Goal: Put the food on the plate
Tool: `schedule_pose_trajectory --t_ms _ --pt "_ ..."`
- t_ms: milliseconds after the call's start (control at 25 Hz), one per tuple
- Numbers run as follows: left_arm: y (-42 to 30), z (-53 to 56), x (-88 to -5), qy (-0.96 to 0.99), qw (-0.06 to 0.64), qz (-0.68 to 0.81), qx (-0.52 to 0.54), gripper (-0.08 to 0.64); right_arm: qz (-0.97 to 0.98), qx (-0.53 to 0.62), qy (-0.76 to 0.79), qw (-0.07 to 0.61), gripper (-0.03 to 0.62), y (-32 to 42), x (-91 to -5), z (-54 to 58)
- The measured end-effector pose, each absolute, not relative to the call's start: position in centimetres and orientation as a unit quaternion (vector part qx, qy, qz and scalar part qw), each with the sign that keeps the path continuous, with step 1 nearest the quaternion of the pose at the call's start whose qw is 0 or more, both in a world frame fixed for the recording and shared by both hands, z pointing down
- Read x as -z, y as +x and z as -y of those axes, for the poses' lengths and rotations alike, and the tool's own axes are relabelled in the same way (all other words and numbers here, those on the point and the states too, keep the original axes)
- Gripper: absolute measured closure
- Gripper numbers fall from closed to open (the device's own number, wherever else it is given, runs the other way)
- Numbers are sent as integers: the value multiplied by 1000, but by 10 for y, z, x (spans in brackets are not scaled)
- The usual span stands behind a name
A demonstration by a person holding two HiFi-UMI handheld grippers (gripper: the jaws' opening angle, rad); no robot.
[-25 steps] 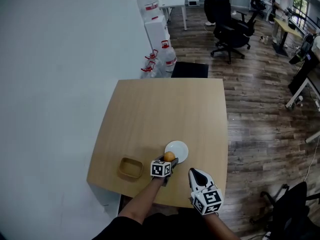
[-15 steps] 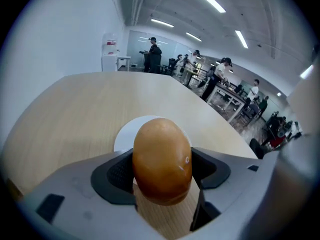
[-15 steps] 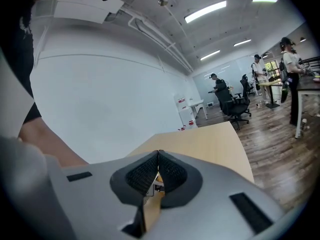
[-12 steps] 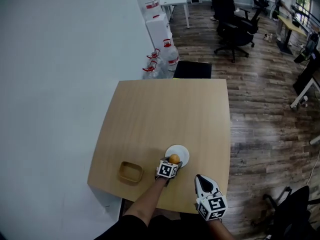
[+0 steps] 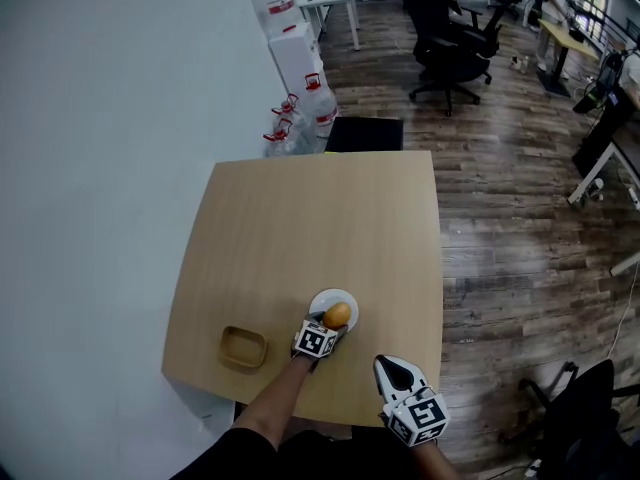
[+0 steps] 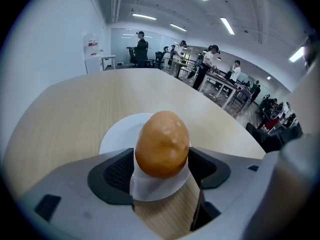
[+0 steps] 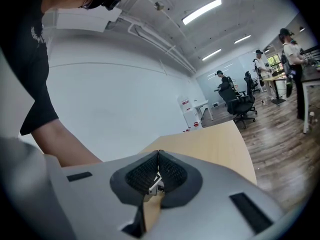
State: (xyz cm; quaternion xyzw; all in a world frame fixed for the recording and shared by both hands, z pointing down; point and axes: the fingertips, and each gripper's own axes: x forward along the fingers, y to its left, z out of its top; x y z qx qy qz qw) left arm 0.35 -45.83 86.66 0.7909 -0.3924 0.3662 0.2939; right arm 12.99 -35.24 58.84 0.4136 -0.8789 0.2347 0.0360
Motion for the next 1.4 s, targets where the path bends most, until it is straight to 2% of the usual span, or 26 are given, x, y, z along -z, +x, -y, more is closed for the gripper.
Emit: schedule_pose_trajectory --t_ms 360,800,1160,1400 --pt "-13 478 -854 779 255 438 -368 240 870 -241 428 44 532 145 -601 356" --pt "-10 487 -834 781 275 459 -321 239 857 -243 452 45 532 163 -604 360" --pt "-12 482 -799 793 275 492 -231 239 845 -282 451 55 532 140 -620 333" --pt "-24 451 -766 794 279 513 -167 239 855 -244 454 56 532 127 -598 333"
